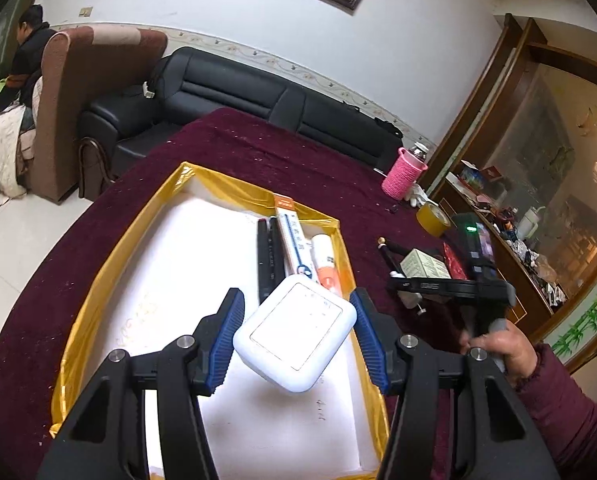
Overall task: Organize objects
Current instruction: 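Release the white case into the tray with the left tool while the right carries the bottle over it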
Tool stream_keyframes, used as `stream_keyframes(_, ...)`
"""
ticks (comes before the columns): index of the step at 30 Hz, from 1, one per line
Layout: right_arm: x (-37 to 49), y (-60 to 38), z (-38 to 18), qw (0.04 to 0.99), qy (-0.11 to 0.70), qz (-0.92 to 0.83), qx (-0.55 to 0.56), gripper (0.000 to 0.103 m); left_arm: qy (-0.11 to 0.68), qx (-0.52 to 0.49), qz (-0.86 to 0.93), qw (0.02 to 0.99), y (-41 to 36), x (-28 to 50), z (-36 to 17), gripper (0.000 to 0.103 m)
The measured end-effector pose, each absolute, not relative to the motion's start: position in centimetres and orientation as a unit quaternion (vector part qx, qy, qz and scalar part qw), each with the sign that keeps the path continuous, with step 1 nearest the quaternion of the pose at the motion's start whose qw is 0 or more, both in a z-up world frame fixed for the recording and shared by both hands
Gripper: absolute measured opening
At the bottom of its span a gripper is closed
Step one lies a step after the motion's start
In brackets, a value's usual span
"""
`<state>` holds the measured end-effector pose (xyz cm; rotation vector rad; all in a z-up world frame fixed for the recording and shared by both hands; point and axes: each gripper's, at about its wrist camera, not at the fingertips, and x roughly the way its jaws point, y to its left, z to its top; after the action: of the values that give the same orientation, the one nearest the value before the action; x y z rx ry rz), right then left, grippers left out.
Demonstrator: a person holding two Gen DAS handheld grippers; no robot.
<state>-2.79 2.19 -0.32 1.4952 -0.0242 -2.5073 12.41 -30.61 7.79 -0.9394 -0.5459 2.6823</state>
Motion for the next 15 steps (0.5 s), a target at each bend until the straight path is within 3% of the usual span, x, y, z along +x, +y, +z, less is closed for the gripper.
stream_keyframes(8, -0.8, 2.7, 4.6, 0.213, -0.124, -0.851, 0.464, 0.028, -0.165, -0.331, 0.923, 0.108, -31.1, 11.7, 9.4, 0.054)
stream_keyframes(15, -2.9, -5.1, 5.3, 0.312, -0.179, -0.793, 0.492, 0.029, -0.124, -0.357, 0.922, 0.09, -31.3, 6.2, 10.0, 0.054)
